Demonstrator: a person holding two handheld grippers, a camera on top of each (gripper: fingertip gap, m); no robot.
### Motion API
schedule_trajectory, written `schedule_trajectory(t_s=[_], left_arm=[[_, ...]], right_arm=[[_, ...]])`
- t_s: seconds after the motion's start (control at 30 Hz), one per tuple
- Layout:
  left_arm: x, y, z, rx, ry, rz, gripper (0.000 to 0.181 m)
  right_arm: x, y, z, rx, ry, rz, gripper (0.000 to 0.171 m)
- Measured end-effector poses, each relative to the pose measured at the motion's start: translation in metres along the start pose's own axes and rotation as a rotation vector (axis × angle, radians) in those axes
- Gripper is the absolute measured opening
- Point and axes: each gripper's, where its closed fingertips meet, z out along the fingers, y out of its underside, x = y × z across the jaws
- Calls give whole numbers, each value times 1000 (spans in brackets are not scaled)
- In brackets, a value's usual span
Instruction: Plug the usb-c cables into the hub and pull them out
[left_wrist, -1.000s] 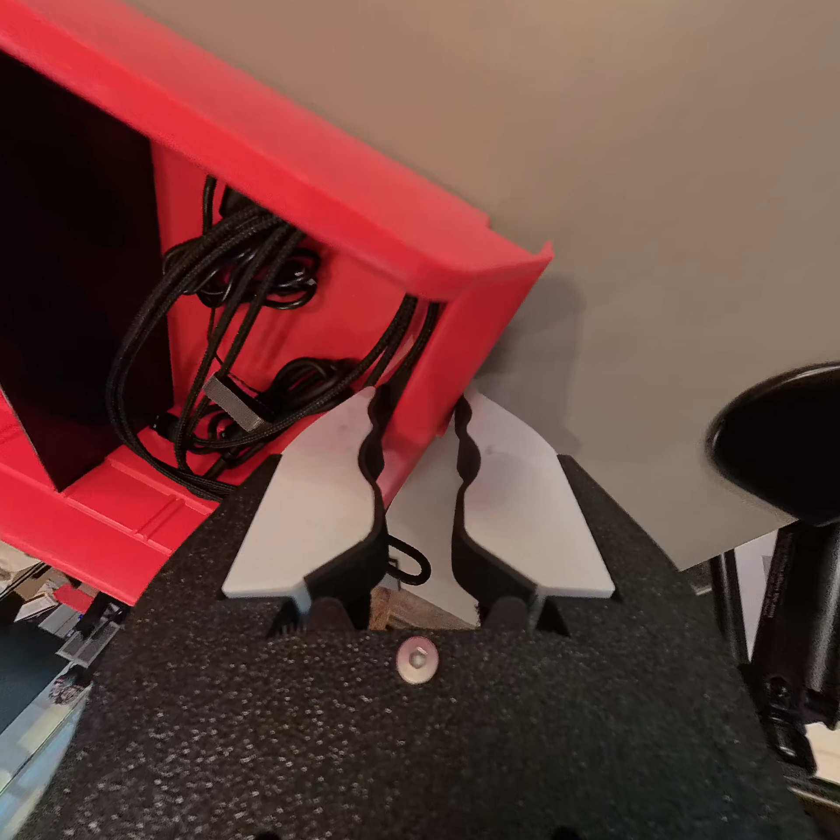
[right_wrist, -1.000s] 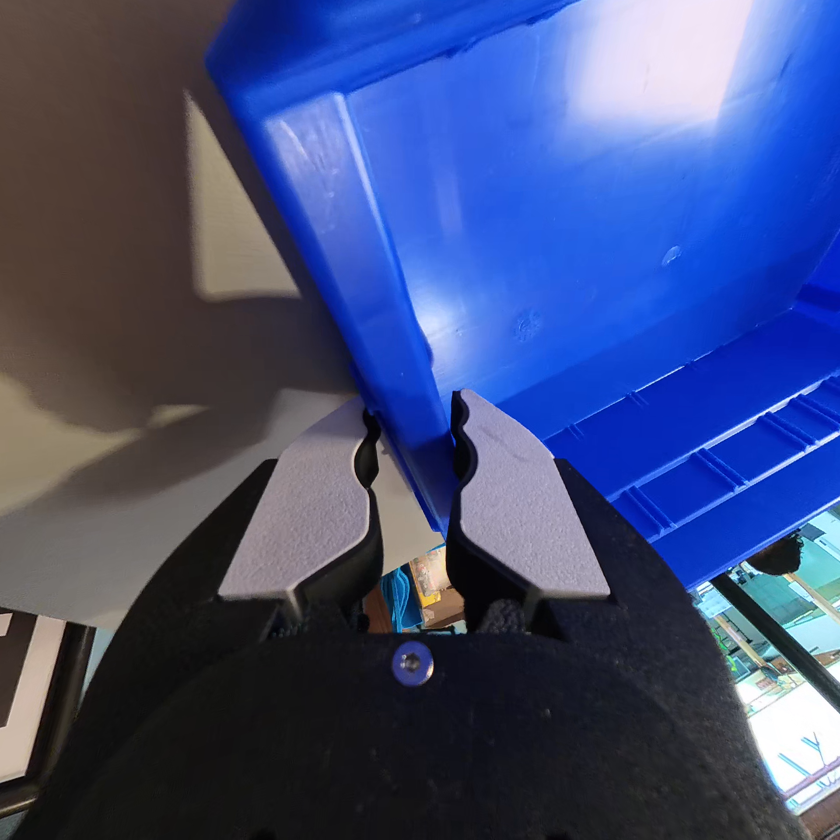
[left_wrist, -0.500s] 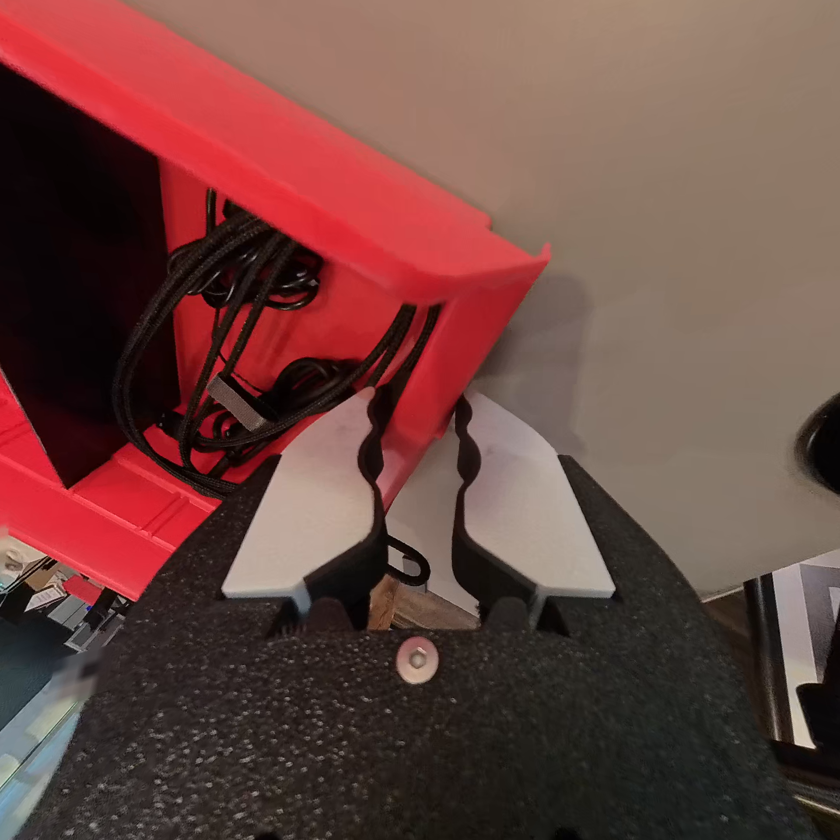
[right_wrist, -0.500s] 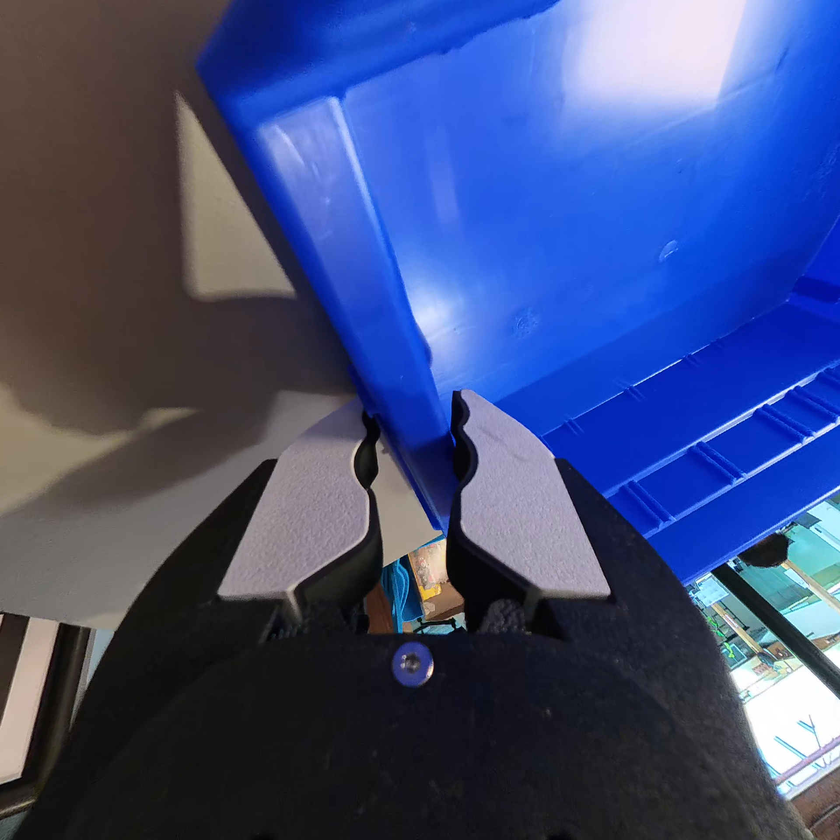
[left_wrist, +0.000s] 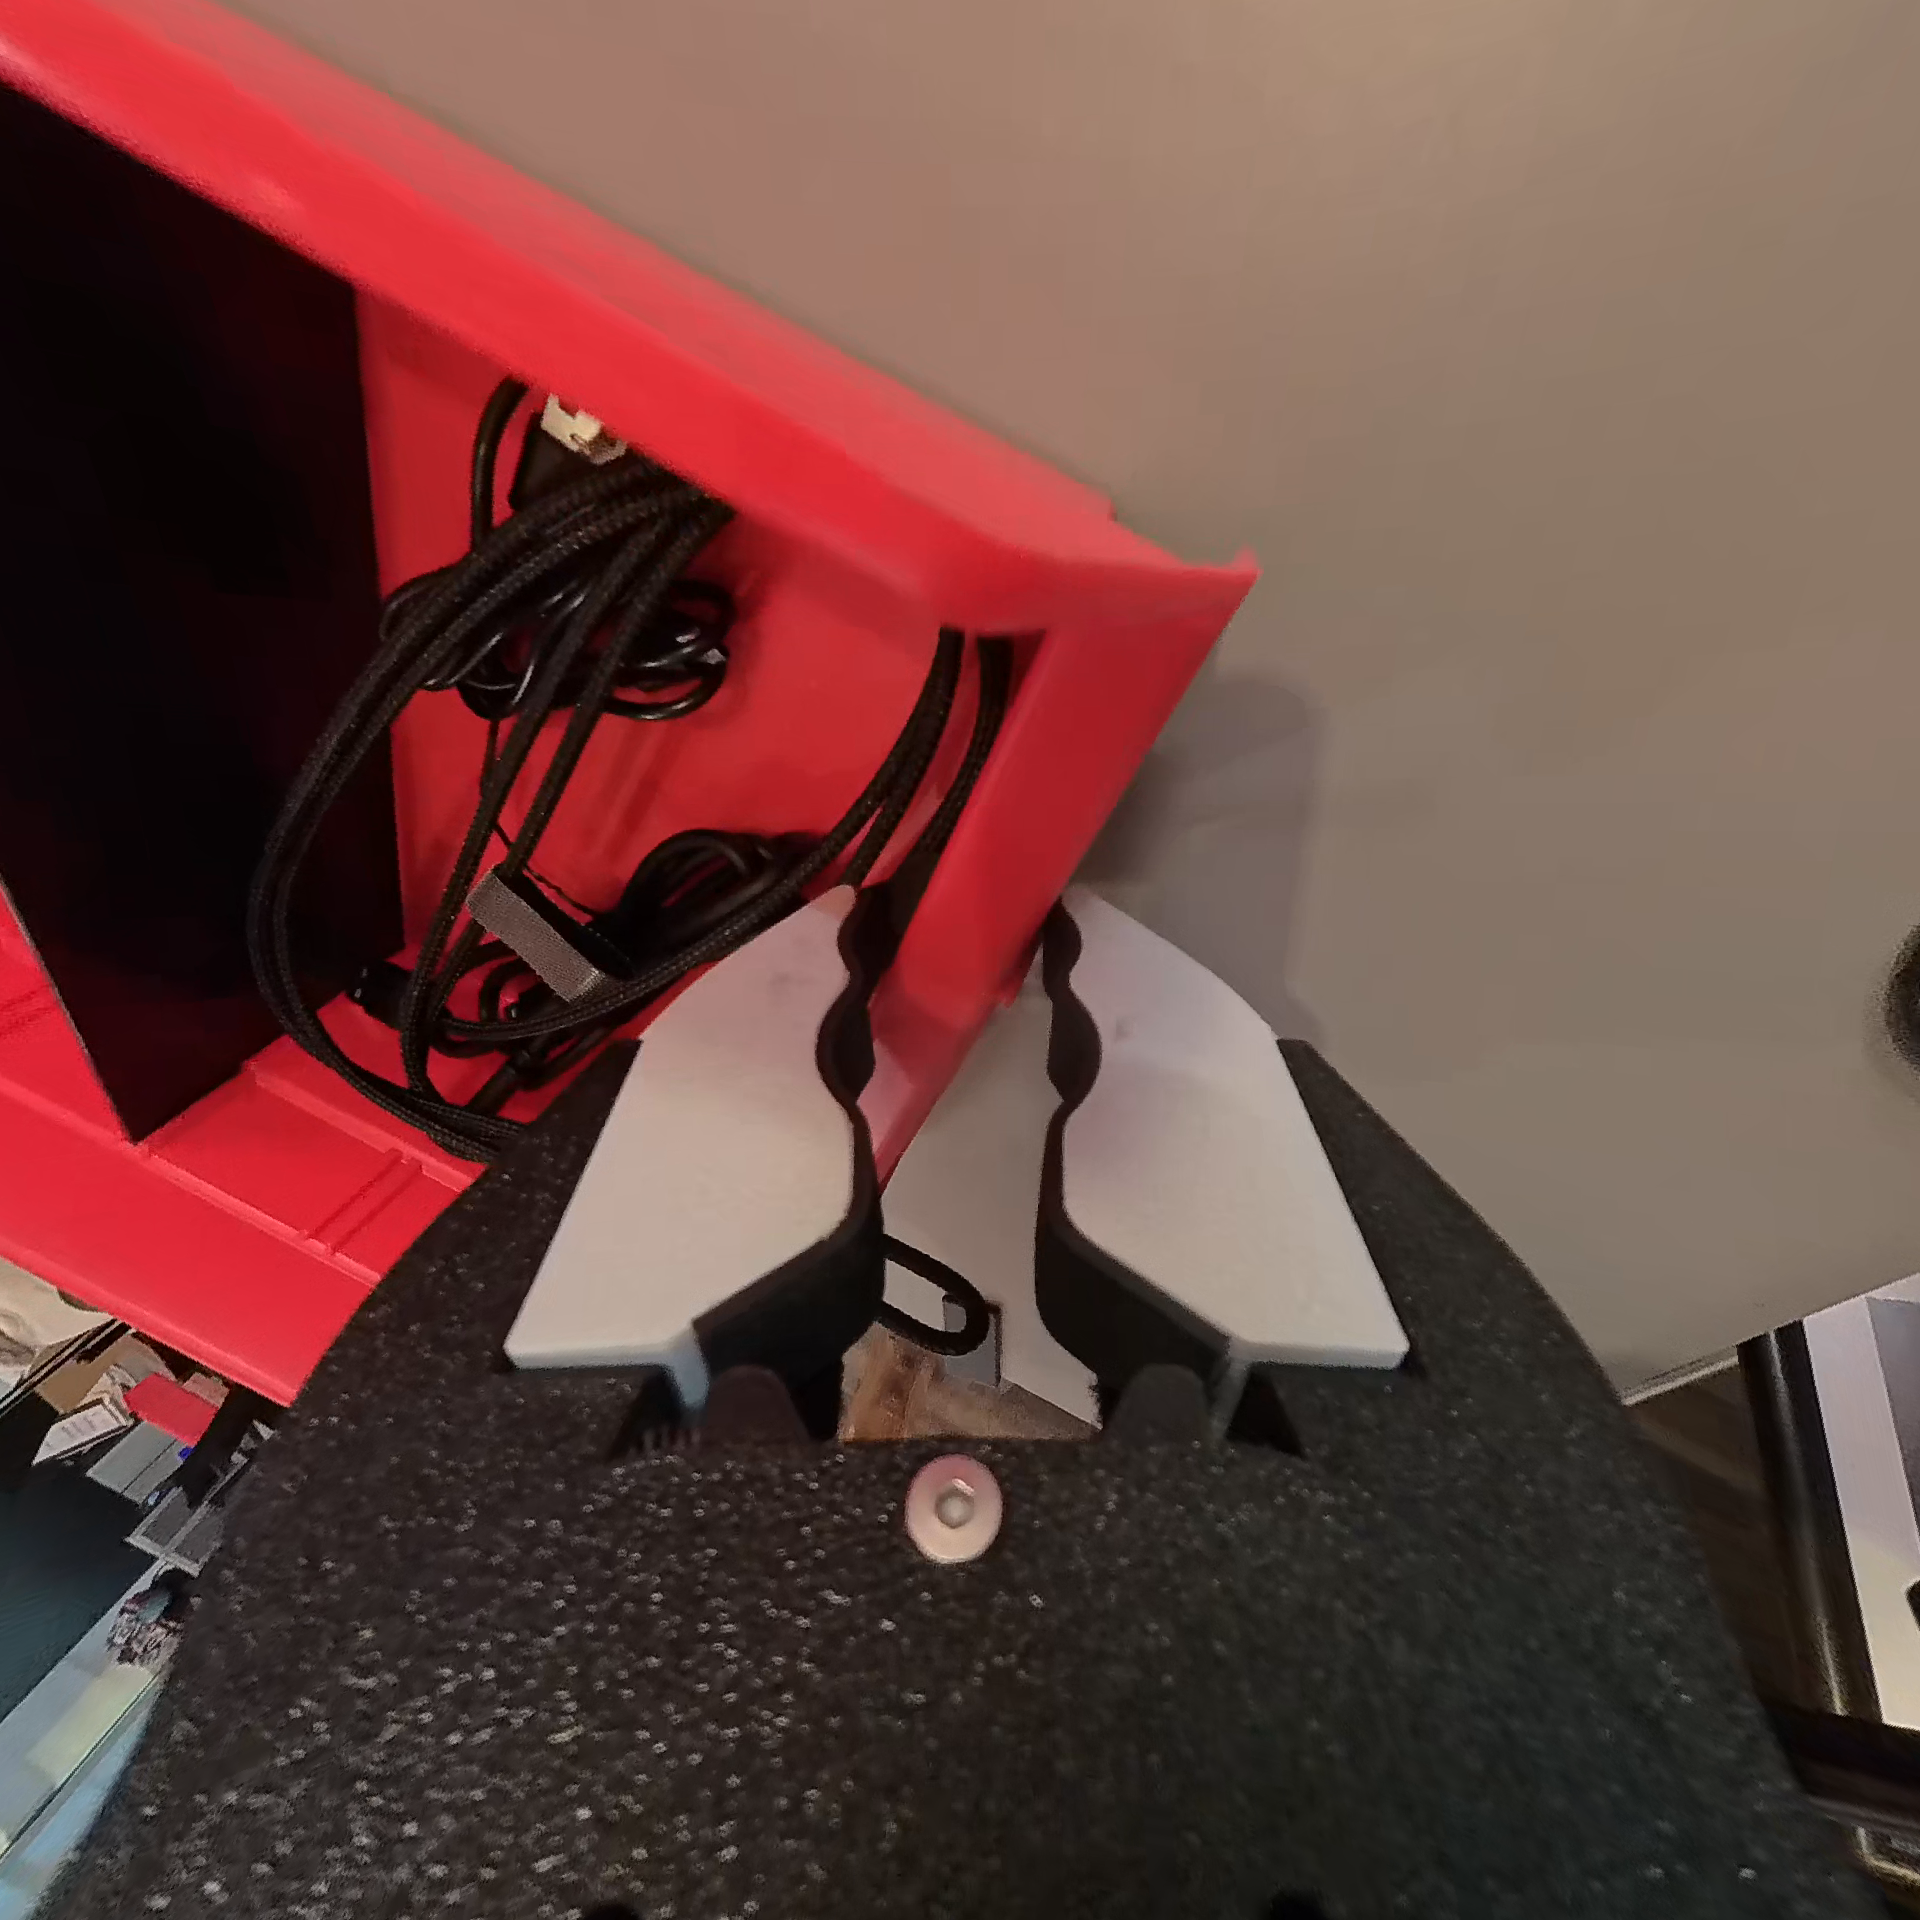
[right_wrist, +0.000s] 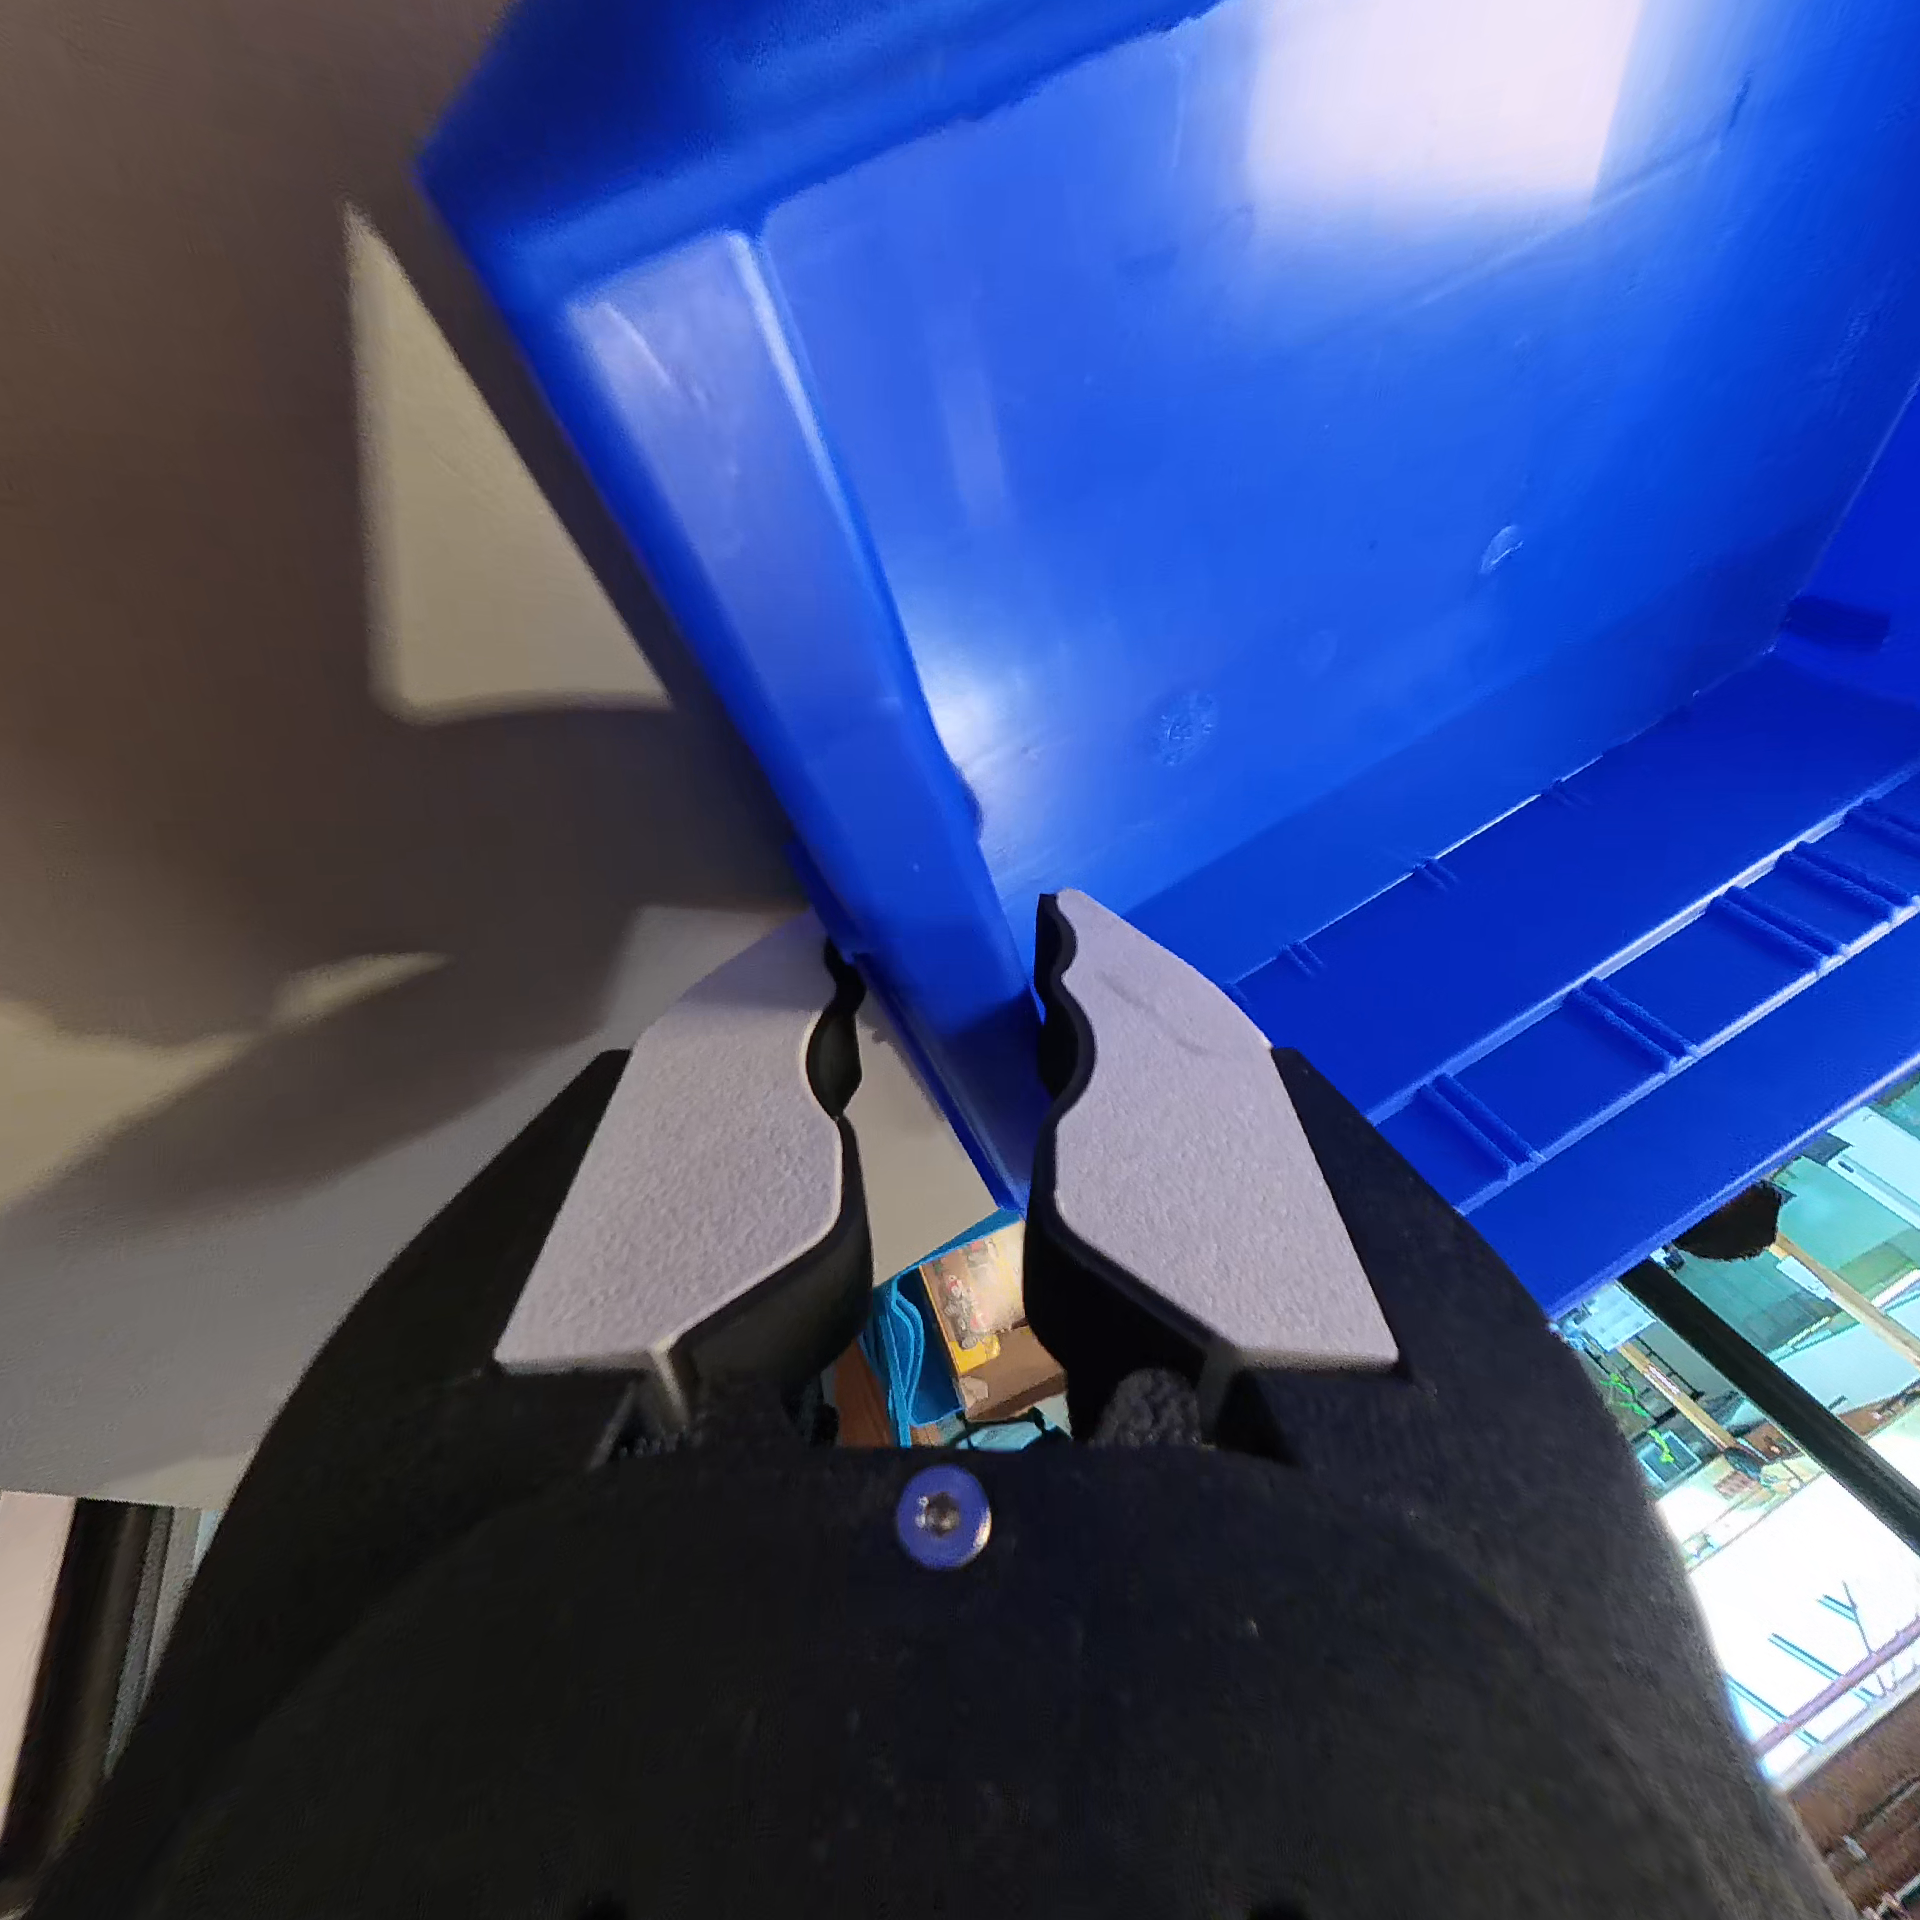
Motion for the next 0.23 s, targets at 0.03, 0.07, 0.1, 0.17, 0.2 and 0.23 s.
schedule_trajectory(t_s=[0.03, 0.07, 0.1, 0.17, 0.2, 0.23], left_arm=[[-1, 1, 0, 2, -3, -4, 31], [-1, 1, 1, 6, -7, -9, 32], [-1, 1, 1, 13, -12, -15, 32], [-3, 0, 1, 28, -31, -39, 35], [-3, 0, 1, 31, -41, -61, 44], [-1, 0, 0, 39, -33, -84, 54]], right_arm=[[1, 2, 1, -6, 5, -2, 32], [2, 3, 1, -11, 12, -4, 32], [3, 4, 2, -12, 22, -4, 32], [5, 4, 1, -6, 51, 4, 32], [5, 4, 0, -5, 68, 10, 33], [4, 4, -3, 1, 80, 16, 33]])
